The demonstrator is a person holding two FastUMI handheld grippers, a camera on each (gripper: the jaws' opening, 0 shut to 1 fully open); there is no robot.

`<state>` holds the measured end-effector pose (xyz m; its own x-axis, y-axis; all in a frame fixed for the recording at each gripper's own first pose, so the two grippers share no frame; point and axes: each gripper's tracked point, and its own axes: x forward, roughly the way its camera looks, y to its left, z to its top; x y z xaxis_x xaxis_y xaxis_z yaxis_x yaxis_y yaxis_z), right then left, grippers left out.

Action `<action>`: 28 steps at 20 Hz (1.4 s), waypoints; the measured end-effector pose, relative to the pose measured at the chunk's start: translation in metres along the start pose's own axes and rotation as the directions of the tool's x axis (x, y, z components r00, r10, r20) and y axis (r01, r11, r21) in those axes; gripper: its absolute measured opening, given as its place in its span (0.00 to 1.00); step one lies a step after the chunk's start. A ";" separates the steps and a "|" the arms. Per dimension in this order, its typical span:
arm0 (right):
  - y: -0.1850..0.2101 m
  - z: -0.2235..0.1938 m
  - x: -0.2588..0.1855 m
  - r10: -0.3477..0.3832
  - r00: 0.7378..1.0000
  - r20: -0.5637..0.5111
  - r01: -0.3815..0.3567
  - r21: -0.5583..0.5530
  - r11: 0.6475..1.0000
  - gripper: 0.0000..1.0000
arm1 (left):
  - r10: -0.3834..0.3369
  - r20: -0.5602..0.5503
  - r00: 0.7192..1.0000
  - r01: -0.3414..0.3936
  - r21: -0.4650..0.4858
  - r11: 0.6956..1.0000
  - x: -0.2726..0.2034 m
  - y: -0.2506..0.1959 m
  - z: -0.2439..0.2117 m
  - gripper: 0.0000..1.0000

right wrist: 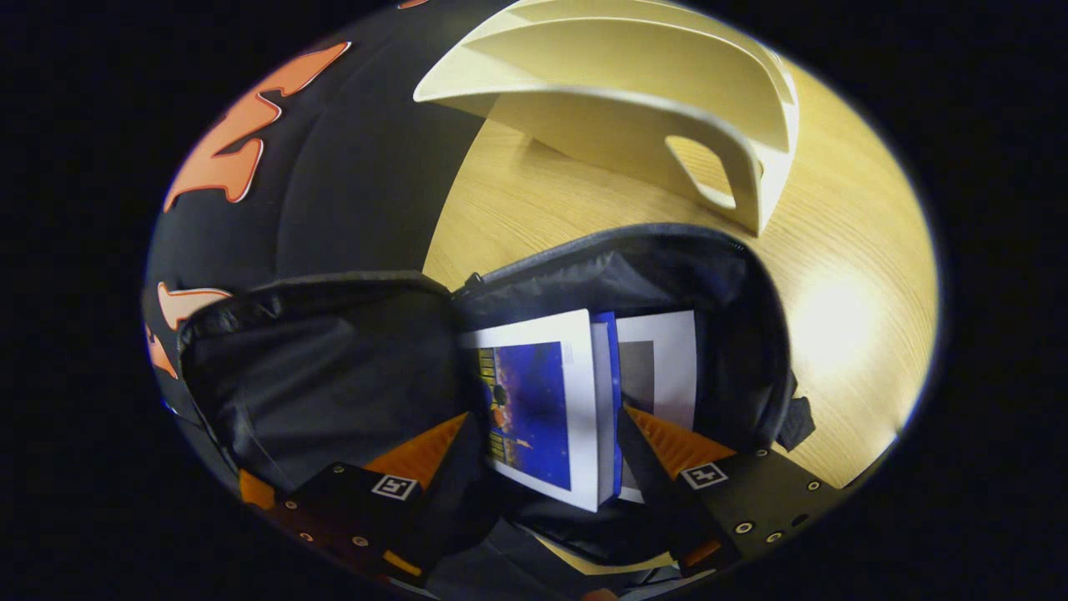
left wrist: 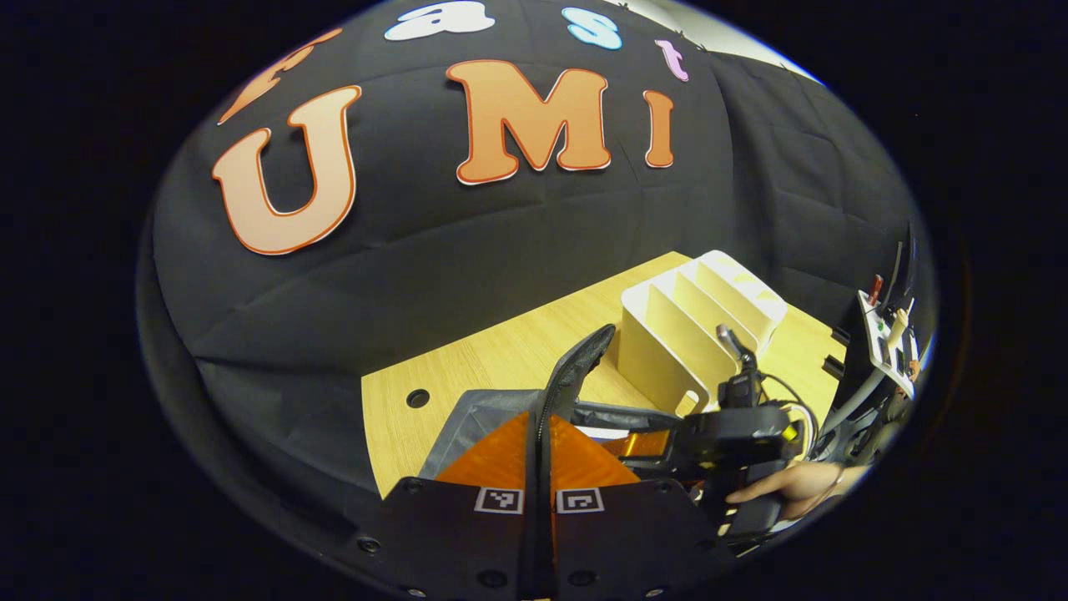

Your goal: Open the schoolbag, grab two books from the bookshelf and put them into the schoolbag.

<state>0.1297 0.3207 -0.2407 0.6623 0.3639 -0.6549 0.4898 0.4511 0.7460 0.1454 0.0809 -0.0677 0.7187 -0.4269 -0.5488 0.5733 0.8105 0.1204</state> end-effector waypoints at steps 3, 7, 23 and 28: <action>0.000 0.022 -0.033 0.024 1.000 0.019 -0.023 -0.047 0.999 0.98 | -0.007 -0.032 0.999 0.006 -0.006 1.000 0.003 -0.009 -0.011 0.00; -0.025 0.050 -0.074 -0.009 0.998 0.069 0.020 -0.154 0.988 0.98 | -0.033 -0.046 0.998 0.031 -0.043 0.999 0.005 -0.031 -0.022 0.00; -0.114 0.167 -0.189 -0.118 0.981 0.155 0.188 -0.594 0.782 0.98 | 0.124 -0.036 0.992 -0.129 -0.232 0.964 -0.005 -0.144 -0.023 0.99; -0.076 0.227 -0.258 0.062 0.944 0.323 0.232 -0.787 0.572 0.98 | 0.248 0.133 0.959 -0.200 -0.298 0.933 -0.019 -0.181 0.039 0.99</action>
<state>0.0503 0.0074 -0.1014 0.8388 0.1083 -0.5335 -0.0126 0.9836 0.1798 0.0432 -0.0737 -0.0469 0.8844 -0.2620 -0.3864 0.2739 0.9614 -0.0248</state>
